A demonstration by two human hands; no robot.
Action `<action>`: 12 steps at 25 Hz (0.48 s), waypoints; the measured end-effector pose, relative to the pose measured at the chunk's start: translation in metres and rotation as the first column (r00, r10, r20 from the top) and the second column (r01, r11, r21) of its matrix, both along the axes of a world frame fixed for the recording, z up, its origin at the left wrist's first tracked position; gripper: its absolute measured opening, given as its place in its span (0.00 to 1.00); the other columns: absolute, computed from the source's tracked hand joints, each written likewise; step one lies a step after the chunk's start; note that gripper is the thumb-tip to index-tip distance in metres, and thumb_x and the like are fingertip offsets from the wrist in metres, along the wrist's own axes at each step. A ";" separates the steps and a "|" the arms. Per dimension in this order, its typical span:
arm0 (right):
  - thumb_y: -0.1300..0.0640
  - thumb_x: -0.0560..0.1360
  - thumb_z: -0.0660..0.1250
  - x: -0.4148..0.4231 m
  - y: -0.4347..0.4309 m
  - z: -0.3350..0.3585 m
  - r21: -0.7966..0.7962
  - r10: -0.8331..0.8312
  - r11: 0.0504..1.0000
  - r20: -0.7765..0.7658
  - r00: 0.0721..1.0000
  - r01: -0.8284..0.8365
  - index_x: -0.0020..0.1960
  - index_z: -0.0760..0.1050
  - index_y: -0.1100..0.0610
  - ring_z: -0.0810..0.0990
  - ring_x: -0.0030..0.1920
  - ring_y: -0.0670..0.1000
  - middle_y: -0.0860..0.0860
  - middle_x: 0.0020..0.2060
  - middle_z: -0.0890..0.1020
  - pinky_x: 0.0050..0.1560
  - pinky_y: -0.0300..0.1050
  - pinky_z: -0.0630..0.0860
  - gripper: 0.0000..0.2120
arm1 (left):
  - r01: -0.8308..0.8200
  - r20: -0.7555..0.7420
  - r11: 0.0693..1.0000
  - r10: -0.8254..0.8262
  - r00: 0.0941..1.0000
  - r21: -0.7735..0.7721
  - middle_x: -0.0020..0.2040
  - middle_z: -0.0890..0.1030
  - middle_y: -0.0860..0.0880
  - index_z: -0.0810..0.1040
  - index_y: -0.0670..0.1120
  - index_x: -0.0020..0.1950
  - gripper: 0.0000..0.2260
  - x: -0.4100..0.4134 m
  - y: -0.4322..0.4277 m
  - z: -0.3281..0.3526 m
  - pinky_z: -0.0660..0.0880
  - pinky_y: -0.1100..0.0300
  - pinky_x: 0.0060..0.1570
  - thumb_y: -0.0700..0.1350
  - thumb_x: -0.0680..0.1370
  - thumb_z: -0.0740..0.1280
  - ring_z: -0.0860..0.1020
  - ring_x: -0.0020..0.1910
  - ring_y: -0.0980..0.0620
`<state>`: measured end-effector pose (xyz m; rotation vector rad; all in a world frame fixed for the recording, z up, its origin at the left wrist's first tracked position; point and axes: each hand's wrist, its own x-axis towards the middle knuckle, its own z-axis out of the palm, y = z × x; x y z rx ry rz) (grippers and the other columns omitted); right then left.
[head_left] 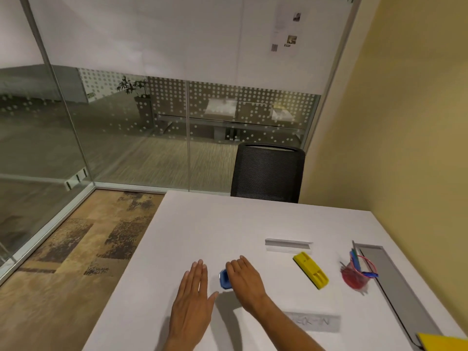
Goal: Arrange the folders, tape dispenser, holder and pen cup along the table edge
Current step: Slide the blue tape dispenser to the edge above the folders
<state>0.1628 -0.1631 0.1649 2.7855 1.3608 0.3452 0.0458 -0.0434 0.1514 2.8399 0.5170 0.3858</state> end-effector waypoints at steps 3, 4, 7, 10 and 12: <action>0.54 0.62 0.74 -0.009 -0.072 0.021 0.020 -0.006 1.000 -0.021 1.000 0.007 0.34 0.78 0.52 0.79 0.31 0.48 0.46 0.29 0.79 0.41 0.37 0.79 0.05 | -0.006 -0.073 0.999 0.003 0.997 -0.033 0.69 0.76 0.42 0.64 0.40 0.75 0.37 -0.002 -0.066 0.030 0.44 0.56 0.72 0.63 0.81 0.35 0.66 0.75 0.48; 0.55 0.61 0.74 -0.011 -0.094 0.028 0.015 -0.012 1.000 -0.019 1.000 0.012 0.35 0.78 0.52 0.79 0.32 0.48 0.46 0.29 0.80 0.39 0.37 0.79 0.06 | -0.022 -0.072 1.000 0.021 0.997 -0.010 0.70 0.76 0.41 0.67 0.40 0.74 0.37 -0.003 -0.085 0.038 0.43 0.56 0.72 0.63 0.81 0.35 0.67 0.74 0.46; 0.57 0.54 0.78 -0.018 -0.159 0.049 -0.042 -0.043 0.998 -0.020 0.999 0.042 0.35 0.78 0.51 0.79 0.32 0.46 0.45 0.30 0.80 0.38 0.35 0.78 0.13 | -0.049 -0.054 0.999 0.050 0.997 0.022 0.73 0.72 0.42 0.68 0.41 0.74 0.39 -0.008 -0.143 0.056 0.39 0.54 0.72 0.63 0.80 0.33 0.71 0.72 0.44; 0.57 0.49 0.80 -0.023 -0.210 0.064 -0.046 -0.056 0.997 -0.008 0.998 0.056 0.34 0.77 0.50 0.78 0.31 0.46 0.44 0.29 0.78 0.34 0.36 0.76 0.17 | -0.048 -0.057 0.998 0.050 0.997 0.038 0.76 0.68 0.43 0.67 0.40 0.75 0.39 -0.009 -0.188 0.068 0.37 0.56 0.73 0.63 0.80 0.34 0.68 0.74 0.44; 0.57 0.48 0.81 -0.025 -0.239 0.072 -0.041 -0.046 0.998 -0.012 0.999 0.046 0.34 0.76 0.50 0.78 0.31 0.46 0.44 0.29 0.78 0.35 0.36 0.76 0.19 | -0.031 -0.073 0.999 0.032 0.997 0.022 0.76 0.68 0.43 0.67 0.40 0.75 0.38 -0.008 -0.212 0.076 0.39 0.57 0.73 0.63 0.80 0.36 0.69 0.74 0.44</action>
